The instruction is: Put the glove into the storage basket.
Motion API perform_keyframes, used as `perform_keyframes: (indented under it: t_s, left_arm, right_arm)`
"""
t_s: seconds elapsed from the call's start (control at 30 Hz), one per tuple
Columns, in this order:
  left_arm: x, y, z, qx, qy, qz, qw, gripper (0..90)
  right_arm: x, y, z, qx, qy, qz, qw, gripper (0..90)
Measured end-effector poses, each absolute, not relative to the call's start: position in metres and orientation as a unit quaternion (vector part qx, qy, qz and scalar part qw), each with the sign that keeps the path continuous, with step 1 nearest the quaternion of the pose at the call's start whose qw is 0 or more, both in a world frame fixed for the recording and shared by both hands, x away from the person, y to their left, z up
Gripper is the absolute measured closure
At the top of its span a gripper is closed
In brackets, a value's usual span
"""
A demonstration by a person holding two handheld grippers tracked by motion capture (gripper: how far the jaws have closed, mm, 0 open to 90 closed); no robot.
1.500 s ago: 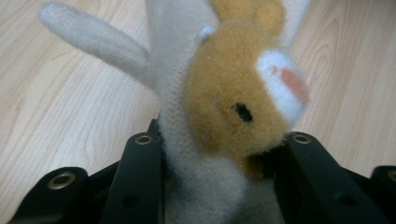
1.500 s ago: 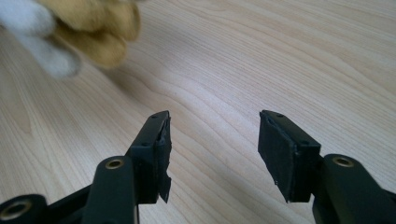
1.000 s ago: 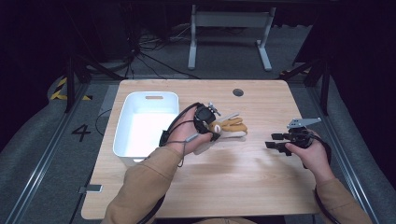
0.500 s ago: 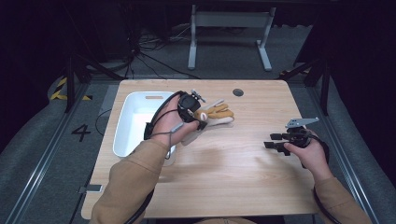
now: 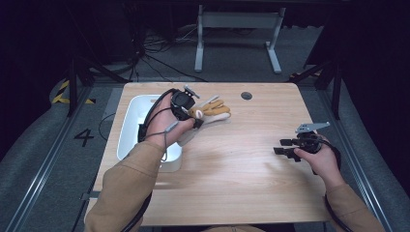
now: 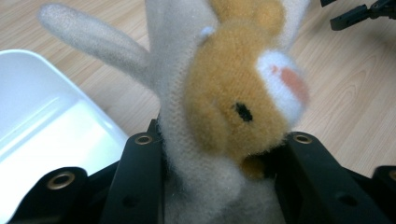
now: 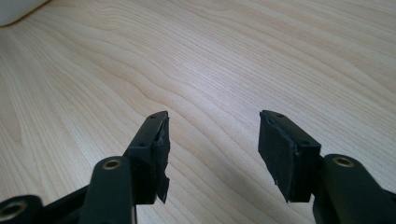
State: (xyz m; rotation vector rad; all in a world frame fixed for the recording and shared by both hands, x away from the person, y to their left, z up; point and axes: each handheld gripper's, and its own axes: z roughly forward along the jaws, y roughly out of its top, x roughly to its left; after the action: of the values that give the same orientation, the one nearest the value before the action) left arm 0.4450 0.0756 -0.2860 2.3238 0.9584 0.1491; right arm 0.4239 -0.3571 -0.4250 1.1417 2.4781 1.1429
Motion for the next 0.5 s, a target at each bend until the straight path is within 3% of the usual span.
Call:
perform_keyframes:
  t_s: [0.5]
  left_arm:
    - [0.448,0.119,-0.283,0.833,0.449,0.069,0.317,64.1]
  right_arm:
    - [0.429,-0.348,-0.425,0.377,0.838,0.385,0.087,44.2]
